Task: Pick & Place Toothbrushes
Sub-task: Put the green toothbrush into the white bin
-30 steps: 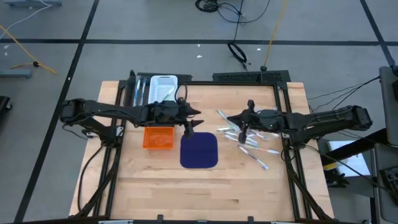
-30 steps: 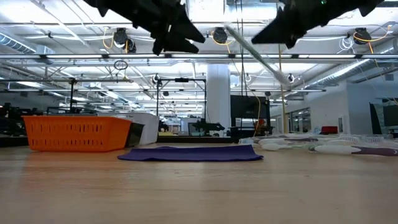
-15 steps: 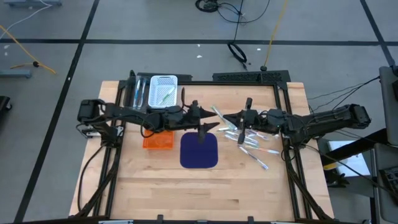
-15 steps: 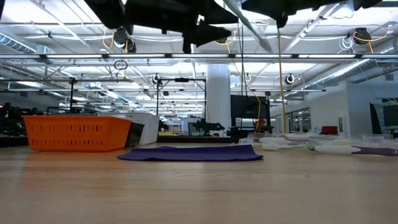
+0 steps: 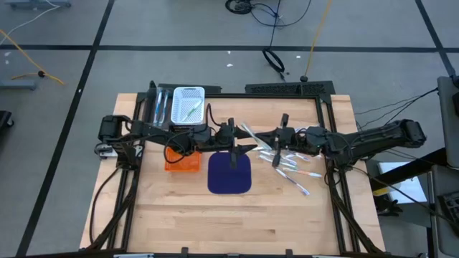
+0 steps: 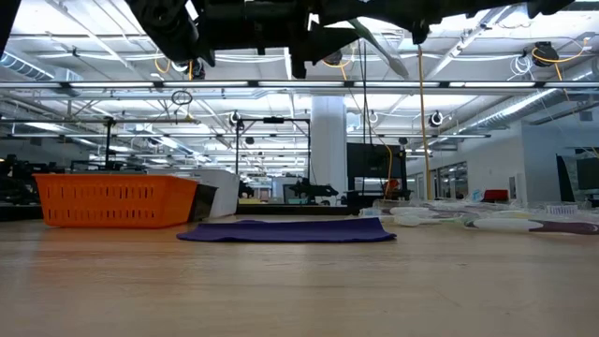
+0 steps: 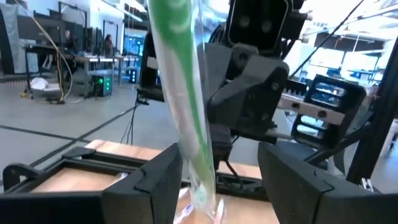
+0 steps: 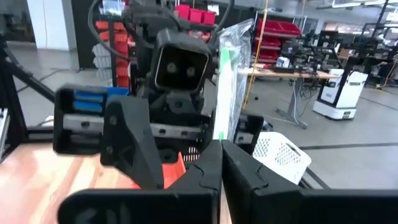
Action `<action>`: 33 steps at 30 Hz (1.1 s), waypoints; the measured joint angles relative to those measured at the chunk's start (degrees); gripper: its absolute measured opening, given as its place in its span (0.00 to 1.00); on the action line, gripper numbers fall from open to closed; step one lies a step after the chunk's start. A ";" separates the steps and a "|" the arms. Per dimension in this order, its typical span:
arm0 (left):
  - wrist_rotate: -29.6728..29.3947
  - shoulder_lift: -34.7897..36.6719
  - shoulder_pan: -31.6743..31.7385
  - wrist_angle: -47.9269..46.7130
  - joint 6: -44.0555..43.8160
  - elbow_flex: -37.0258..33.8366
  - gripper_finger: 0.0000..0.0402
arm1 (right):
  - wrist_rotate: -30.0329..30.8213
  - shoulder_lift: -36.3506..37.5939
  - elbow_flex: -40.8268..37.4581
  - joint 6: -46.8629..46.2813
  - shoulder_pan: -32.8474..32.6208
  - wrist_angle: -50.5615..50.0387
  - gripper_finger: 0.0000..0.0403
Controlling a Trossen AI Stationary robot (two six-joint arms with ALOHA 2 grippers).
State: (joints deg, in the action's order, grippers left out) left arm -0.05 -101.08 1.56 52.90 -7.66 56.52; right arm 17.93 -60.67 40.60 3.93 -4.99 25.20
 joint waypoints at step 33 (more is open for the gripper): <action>-5.09 6.63 -0.17 -15.84 -0.71 -0.01 0.01 | 0.04 -0.69 0.00 1.22 0.00 -1.13 0.13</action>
State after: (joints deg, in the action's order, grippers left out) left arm -5.14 -94.45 1.39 37.06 -8.37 56.51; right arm 17.97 -61.36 40.60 5.15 -4.99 24.07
